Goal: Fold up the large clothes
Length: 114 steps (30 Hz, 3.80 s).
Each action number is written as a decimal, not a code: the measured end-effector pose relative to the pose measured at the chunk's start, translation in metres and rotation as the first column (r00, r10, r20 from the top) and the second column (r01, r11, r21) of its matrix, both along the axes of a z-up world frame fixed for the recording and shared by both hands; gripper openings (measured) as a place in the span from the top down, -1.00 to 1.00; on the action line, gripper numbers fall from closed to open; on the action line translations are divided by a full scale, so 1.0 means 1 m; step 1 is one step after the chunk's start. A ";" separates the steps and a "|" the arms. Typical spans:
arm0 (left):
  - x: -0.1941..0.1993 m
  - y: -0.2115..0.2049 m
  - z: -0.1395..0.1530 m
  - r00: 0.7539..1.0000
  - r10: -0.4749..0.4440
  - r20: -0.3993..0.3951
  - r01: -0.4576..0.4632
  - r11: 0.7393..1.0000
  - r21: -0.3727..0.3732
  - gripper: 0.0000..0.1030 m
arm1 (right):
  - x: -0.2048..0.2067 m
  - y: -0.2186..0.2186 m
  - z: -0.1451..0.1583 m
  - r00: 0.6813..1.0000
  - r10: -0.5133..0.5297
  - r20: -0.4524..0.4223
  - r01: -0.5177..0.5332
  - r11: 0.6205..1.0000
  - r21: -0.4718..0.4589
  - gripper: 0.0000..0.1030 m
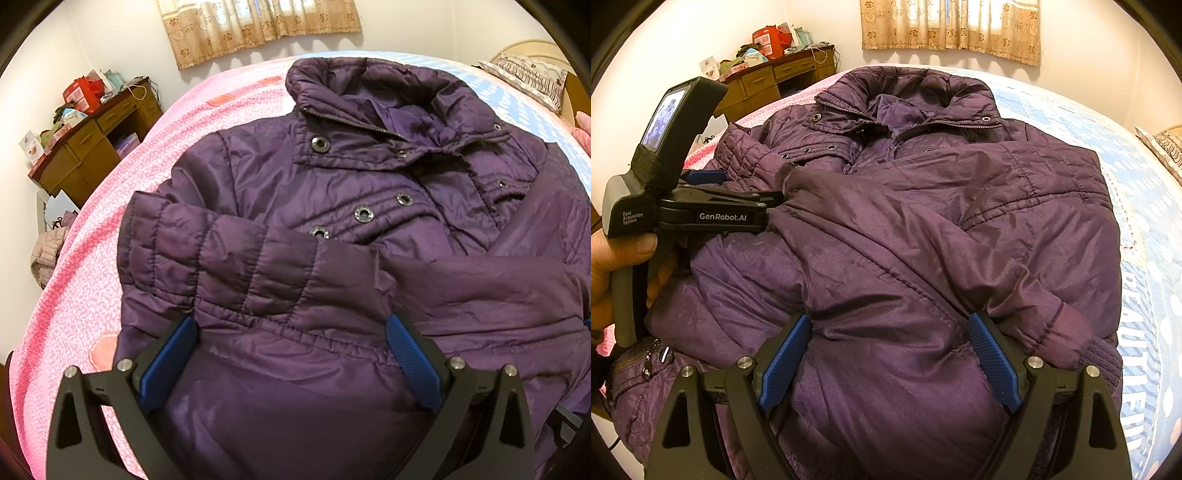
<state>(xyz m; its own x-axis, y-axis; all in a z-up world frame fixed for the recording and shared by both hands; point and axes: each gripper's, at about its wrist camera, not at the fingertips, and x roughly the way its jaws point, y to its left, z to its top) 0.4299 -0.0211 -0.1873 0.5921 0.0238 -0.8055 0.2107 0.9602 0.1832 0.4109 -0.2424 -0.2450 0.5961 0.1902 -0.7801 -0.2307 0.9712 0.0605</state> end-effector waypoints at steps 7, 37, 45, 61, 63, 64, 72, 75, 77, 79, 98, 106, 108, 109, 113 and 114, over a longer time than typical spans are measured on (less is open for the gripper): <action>0.001 0.001 -0.001 1.000 0.001 0.000 -0.001 1.000 0.002 -1.00 | 0.000 0.001 0.000 1.000 0.000 0.001 0.000 1.000 -0.007 -0.69; -0.016 0.018 0.085 0.990 -0.068 0.127 0.079 0.993 -0.088 -1.00 | 0.005 -0.040 0.074 0.984 0.175 0.010 -0.174 0.972 0.159 -0.72; 0.071 0.000 0.088 0.989 -0.066 0.132 0.073 0.996 -0.053 -1.00 | 0.129 -0.081 0.093 0.999 0.036 0.011 -0.037 0.981 0.190 -0.71; 0.183 -0.022 0.065 0.995 -0.046 0.092 0.051 0.997 -0.057 -1.00 | 0.300 -0.090 0.078 1.000 -0.005 0.002 0.005 0.988 0.153 -0.71; 0.188 -0.026 0.063 0.994 -0.058 0.095 0.062 0.997 -0.041 -0.99 | 0.308 -0.081 0.080 1.000 0.022 0.017 -0.024 0.991 0.133 -0.71; 0.187 -0.027 0.062 0.993 -0.062 0.100 0.067 0.997 -0.039 -0.97 | 0.310 -0.076 0.080 0.999 0.034 0.019 -0.036 0.992 0.124 -0.71; 0.196 -0.038 0.057 0.990 -0.105 0.093 0.106 0.994 -0.008 -0.71 | 0.337 -0.059 0.062 0.993 0.104 -0.050 -0.101 0.993 0.062 -0.36; 0.196 -0.042 0.052 0.988 -0.138 0.074 0.138 0.990 -0.005 0.21 | 0.335 -0.053 0.056 0.990 0.126 -0.061 -0.126 0.992 0.004 0.47; 0.192 -0.042 0.052 0.983 -0.173 0.059 0.175 0.984 -0.029 0.56 | 0.327 -0.050 0.059 0.991 0.129 -0.032 -0.130 0.991 -0.030 0.58; 0.184 -0.043 0.058 0.976 -0.192 0.098 0.193 0.981 0.001 0.64 | 0.320 -0.050 0.063 0.991 0.131 -0.004 -0.131 0.990 -0.053 0.63; 0.116 -0.036 0.060 0.878 -0.394 0.273 0.313 0.903 0.296 0.74 | 0.261 -0.069 0.056 0.995 0.086 0.050 -0.079 0.988 -0.130 0.70; 0.099 -0.038 0.038 0.827 -0.483 0.286 0.326 0.828 0.456 0.74 | 0.261 -0.075 0.037 0.999 0.041 -0.005 -0.041 0.989 -0.144 0.70; 0.099 -0.039 0.035 0.819 -0.496 0.288 0.328 0.817 0.475 0.74 | 0.262 -0.078 0.033 1.000 0.026 -0.013 -0.028 0.990 -0.138 0.70; 0.098 -0.039 0.034 0.813 -0.504 0.291 0.326 0.809 0.489 0.74 | 0.262 -0.078 0.032 1.000 0.021 -0.016 -0.023 0.990 -0.138 0.70; 0.088 -0.041 0.023 0.777 -0.557 0.293 0.320 0.752 0.577 0.74 | 0.261 -0.079 0.025 0.999 0.009 -0.032 -0.013 0.989 -0.146 0.70; 0.084 -0.041 0.020 0.769 -0.570 0.291 0.319 0.736 0.597 0.74 | 0.261 -0.079 0.023 0.999 0.007 -0.033 -0.012 0.989 -0.146 0.70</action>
<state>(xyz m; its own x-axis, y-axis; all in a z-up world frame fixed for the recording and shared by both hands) 0.5140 -0.0625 -0.1677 0.9092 -0.0249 -0.4156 0.3670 0.5196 0.7716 0.6718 -0.3217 -0.2216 0.5687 0.0781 -0.8188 -0.2401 0.9679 -0.0745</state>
